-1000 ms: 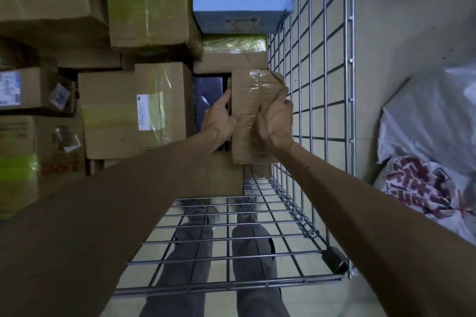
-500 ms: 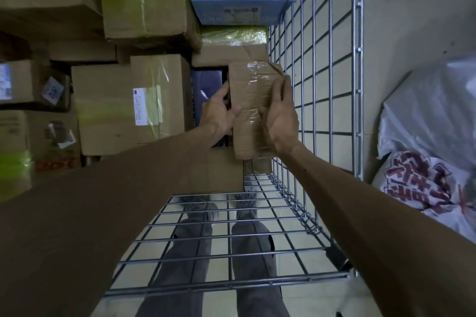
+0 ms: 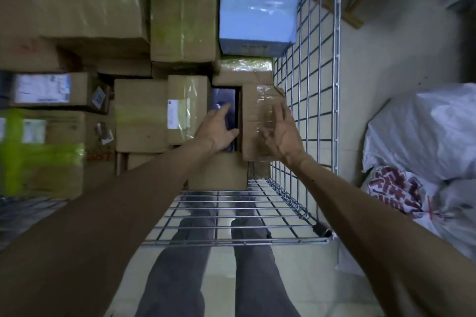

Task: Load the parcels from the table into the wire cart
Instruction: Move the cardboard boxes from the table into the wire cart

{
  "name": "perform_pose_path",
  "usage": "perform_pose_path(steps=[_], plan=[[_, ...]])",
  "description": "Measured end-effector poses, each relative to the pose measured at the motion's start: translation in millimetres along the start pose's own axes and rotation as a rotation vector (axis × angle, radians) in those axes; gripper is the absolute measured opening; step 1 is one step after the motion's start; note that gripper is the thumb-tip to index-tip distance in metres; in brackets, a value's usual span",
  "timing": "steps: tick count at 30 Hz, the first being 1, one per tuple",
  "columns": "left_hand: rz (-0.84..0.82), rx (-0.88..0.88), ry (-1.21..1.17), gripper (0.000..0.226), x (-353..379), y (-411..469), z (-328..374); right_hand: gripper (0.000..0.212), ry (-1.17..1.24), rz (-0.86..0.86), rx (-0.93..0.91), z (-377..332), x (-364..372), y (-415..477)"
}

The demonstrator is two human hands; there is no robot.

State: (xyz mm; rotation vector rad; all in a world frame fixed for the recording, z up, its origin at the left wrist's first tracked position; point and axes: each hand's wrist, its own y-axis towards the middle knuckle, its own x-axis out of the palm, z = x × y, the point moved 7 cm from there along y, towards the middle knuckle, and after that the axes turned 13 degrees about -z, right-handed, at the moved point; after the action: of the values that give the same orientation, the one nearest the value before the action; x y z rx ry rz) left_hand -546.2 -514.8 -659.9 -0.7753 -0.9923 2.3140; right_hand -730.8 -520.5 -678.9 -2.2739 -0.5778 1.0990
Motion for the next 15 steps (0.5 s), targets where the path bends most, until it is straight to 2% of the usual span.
perform_pose_path(steps=[3, 6, 8, 12, 15], plan=[[0.008, 0.022, 0.054, 0.075, -31, -56, 11, 0.071, -0.089, -0.076, -0.030, -31, -13, -47], [0.059, 0.051, 0.063, 0.073, -65, -116, 32, 0.062, -0.026, -0.136, 0.007, -67, -32, -89], [0.092, 0.062, 0.046, 0.076, -84, -152, 41, 0.067, -0.007, -0.116, 0.019, -93, -46, -115], [0.161, 0.100, -0.009, 0.085, -117, -219, 60, 0.077, -0.192, -0.074, -0.109, -167, -83, -169], [0.210, 0.139, -0.064, 0.086, -137, -262, 69, 0.077, -0.233, -0.051, -0.176, -212, -108, -197]])
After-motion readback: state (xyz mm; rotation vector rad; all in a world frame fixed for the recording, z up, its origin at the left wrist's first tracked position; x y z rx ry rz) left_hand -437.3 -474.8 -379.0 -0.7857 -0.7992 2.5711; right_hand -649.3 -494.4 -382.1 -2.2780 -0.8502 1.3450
